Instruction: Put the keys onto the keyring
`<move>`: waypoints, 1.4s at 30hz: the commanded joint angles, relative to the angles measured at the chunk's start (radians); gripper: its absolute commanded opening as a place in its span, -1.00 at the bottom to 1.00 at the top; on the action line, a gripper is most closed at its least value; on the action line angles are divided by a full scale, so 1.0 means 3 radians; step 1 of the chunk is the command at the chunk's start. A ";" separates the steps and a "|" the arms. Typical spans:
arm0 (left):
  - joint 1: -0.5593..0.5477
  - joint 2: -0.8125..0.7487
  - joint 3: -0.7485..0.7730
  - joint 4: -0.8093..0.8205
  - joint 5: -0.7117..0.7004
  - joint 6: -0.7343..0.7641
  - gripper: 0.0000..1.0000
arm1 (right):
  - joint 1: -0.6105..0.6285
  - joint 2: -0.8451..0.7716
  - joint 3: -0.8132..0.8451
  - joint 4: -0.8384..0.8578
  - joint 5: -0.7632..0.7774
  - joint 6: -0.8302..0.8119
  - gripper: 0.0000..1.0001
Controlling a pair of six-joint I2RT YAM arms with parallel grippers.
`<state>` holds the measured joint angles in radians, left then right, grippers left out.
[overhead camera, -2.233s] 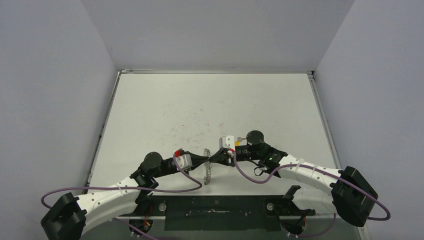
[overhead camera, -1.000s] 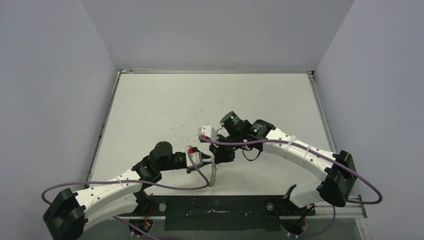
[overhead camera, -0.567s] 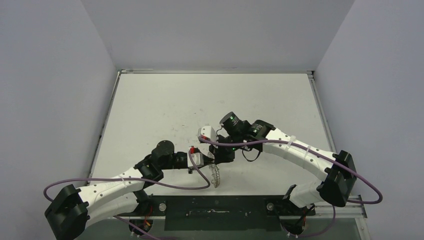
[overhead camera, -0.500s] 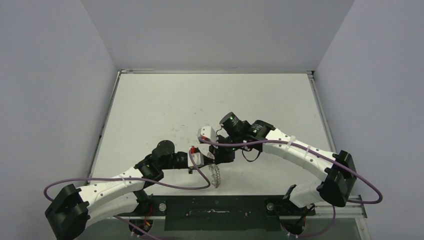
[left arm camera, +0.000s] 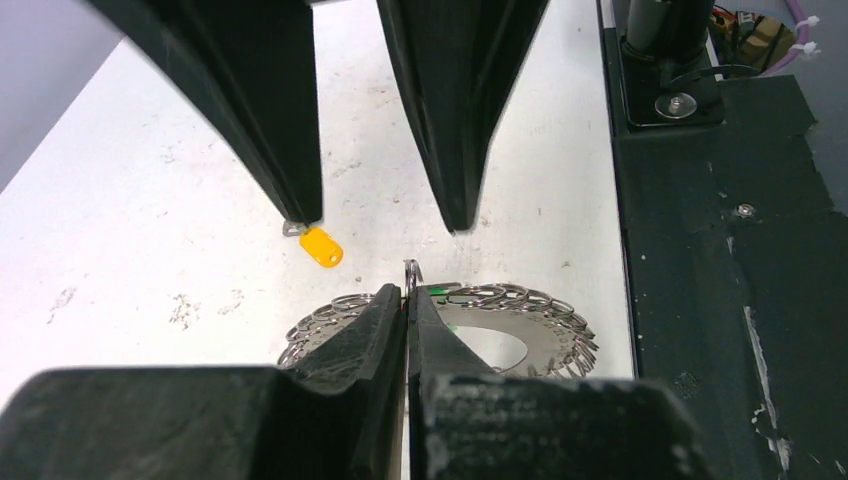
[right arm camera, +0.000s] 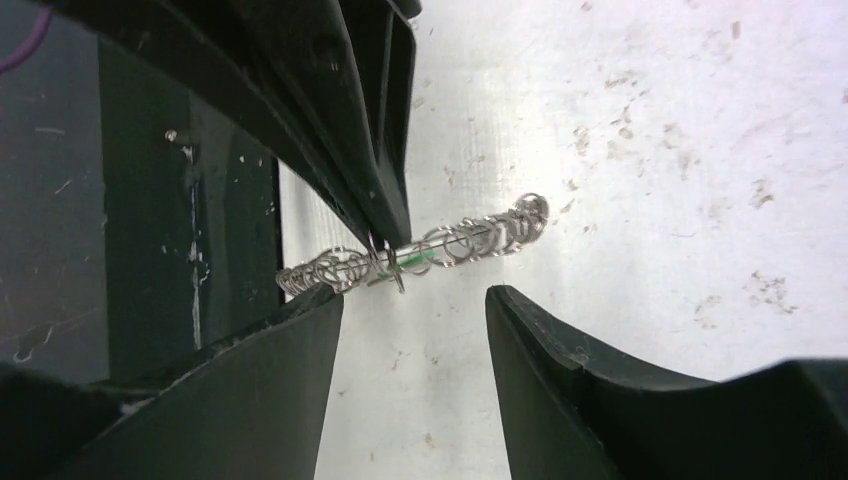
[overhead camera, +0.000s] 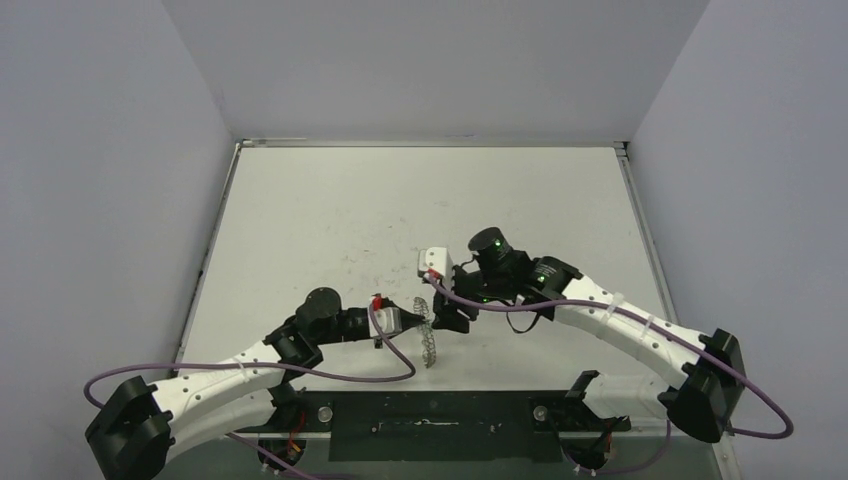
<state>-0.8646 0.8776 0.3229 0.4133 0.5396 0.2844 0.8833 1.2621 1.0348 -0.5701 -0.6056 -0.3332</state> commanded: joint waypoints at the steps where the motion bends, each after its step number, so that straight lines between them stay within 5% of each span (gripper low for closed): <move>1: -0.0023 -0.0129 -0.0206 0.0819 -0.0136 -0.0217 -1.00 | -0.0296 -0.0456 -0.0413 0.0974 -0.0536 0.0021 0.11; 13: -0.0027 -0.0173 -0.0556 0.1803 -0.0153 -0.0450 -1.00 | -0.0420 -0.0632 -0.0935 0.1846 -0.1262 -0.0009 -0.06; 27: -0.0028 -0.0191 -0.0539 0.1815 -0.0116 -0.0483 -1.00 | -0.0255 -0.0454 -0.0979 0.1967 -0.1293 -0.0140 -0.25; 30: -0.0028 -0.0194 -0.0540 0.1805 -0.0114 -0.0491 -1.00 | -0.0206 -0.0417 -0.0941 0.1911 -0.1228 -0.0216 -0.47; 34: -0.0027 -0.0217 -0.0540 0.1766 -0.0119 -0.0486 -1.00 | -0.0199 -0.0419 -0.0906 0.1794 -0.1185 -0.0224 -1.00; 42: -0.0027 -0.0359 -0.0556 0.1560 -0.0237 -0.0426 -1.00 | -0.0190 -0.0550 -0.0863 0.1631 -0.1015 -0.0210 -1.00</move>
<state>-0.8692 0.8154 0.1349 0.8303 0.4984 0.1417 0.8146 1.1313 0.7349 -0.0612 -0.9302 -0.3874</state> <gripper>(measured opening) 0.008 0.031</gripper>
